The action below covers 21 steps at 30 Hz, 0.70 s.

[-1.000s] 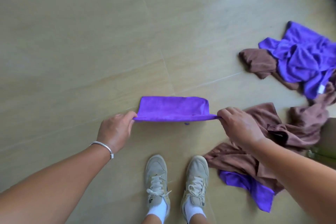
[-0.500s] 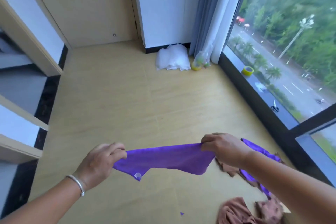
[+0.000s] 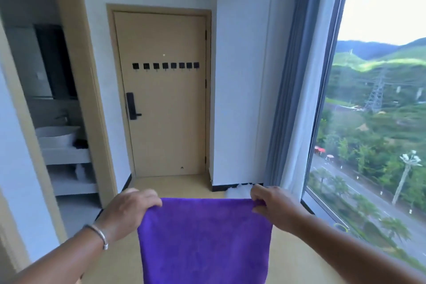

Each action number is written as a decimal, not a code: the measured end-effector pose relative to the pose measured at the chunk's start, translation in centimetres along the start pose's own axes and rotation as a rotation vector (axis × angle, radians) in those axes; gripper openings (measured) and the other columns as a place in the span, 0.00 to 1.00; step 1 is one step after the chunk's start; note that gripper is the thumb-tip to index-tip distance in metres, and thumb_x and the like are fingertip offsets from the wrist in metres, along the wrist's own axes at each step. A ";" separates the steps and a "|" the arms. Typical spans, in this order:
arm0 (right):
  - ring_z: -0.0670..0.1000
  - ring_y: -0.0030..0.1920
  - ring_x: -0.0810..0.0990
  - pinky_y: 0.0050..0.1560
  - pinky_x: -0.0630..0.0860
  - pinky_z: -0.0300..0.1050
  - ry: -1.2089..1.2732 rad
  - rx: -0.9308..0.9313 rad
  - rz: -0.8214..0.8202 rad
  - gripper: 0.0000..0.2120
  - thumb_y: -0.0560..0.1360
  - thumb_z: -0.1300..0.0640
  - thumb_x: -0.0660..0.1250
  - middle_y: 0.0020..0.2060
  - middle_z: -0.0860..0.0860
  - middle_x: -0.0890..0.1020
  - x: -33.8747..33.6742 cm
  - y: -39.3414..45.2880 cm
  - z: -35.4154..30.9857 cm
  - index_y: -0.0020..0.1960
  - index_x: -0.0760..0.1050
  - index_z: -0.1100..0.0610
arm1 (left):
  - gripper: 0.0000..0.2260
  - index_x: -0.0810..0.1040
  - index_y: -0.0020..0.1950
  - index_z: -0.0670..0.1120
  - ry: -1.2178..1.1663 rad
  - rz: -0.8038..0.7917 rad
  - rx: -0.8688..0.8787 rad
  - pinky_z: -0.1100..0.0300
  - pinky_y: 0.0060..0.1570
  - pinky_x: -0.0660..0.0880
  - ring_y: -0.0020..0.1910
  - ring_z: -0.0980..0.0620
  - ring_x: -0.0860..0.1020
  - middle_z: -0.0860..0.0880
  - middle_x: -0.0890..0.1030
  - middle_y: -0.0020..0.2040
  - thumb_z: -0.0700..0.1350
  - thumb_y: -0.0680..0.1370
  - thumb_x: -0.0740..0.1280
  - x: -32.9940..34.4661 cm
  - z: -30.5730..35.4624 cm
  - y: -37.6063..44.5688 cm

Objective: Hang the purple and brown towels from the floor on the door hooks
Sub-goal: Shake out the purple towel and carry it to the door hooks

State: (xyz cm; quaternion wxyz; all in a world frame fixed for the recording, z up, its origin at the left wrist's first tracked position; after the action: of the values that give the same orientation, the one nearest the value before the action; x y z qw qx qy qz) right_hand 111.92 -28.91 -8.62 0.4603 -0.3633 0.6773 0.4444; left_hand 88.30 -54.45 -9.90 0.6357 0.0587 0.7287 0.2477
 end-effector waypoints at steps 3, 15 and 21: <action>0.54 0.36 0.73 0.36 0.69 0.45 -0.062 -0.003 0.041 0.14 0.74 0.51 0.67 0.34 0.46 0.74 -3.6 3.1 -2.6 0.44 0.60 0.45 | 0.13 0.77 0.48 0.56 0.024 0.025 -0.040 0.62 0.46 0.69 0.42 0.55 0.78 0.62 0.77 0.46 0.38 0.76 0.61 -4.6 -2.7 1.0; 0.43 0.31 0.68 0.28 0.59 0.38 -0.325 -0.210 0.165 0.06 0.80 0.50 0.58 0.31 0.44 0.71 -10.5 13.2 -10.1 0.45 0.63 0.48 | 0.16 0.77 0.52 0.58 0.173 0.083 -0.181 0.57 0.48 0.73 0.47 0.53 0.77 0.62 0.77 0.51 0.38 0.79 0.56 -14.3 -10.6 3.9; 0.44 0.32 0.71 0.30 0.67 0.39 -0.341 -0.279 0.186 0.05 0.81 0.49 0.56 0.34 0.44 0.74 -9.3 20.0 -9.6 0.46 0.62 0.46 | 0.17 0.77 0.52 0.58 0.216 0.088 -0.205 0.59 0.47 0.71 0.47 0.52 0.76 0.61 0.77 0.51 0.37 0.79 0.57 -14.3 -14.9 6.5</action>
State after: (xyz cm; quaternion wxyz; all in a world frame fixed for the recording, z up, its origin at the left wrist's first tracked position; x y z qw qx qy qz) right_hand 93.92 -30.30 7.26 0.4703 -0.2792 0.5525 0.6290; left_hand 75.18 -58.80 6.81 0.5447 -0.0017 0.7606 0.3532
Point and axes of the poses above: each hand's wrist, its own y-axis towards the middle knuckle, its own x-axis out of the palm, z = x × y, the point moved 5 cm from there along y, towards the middle knuckle
